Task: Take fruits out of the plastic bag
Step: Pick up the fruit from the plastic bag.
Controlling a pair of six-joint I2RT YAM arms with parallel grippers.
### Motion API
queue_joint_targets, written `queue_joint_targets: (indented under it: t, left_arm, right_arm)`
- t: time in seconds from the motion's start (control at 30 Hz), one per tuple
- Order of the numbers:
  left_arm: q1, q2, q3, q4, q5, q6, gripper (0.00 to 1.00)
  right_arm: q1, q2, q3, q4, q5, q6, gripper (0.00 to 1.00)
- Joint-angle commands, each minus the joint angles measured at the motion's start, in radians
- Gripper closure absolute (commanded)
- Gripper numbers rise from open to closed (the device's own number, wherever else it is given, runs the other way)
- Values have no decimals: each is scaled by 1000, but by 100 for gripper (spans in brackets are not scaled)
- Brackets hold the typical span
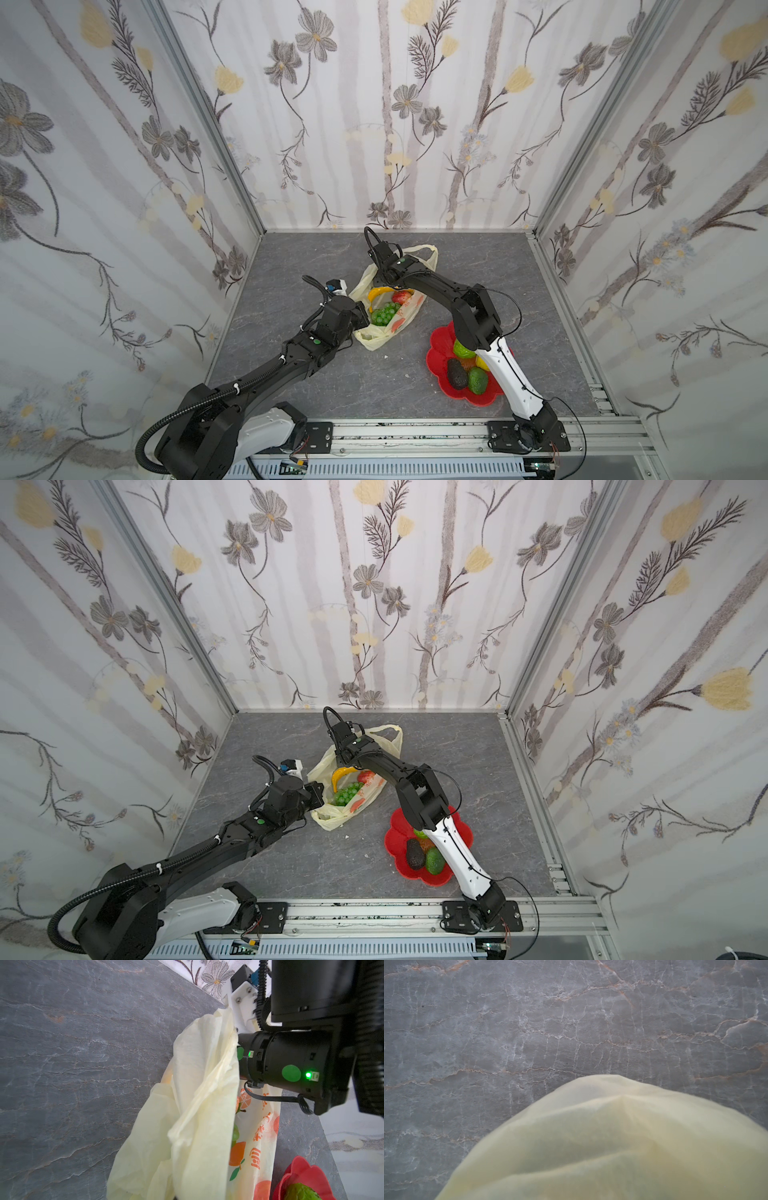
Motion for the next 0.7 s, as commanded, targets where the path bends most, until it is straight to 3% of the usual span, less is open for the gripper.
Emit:
queue_joint_targets:
  t: [0.0,0.43,0.67]
  left_arm:
    - [7,-8,-5,3,-19,-13,100]
    - [49,7,-13,5,11,-19,100]
    - [69,24,-10,5,24,-17,100]
  right_arm:
    - [-1,8,7,10,3,15,46]
    - [3,-31,-9,14,-42,13,50]
    - [8,-108,-124,82,-59,18,51]
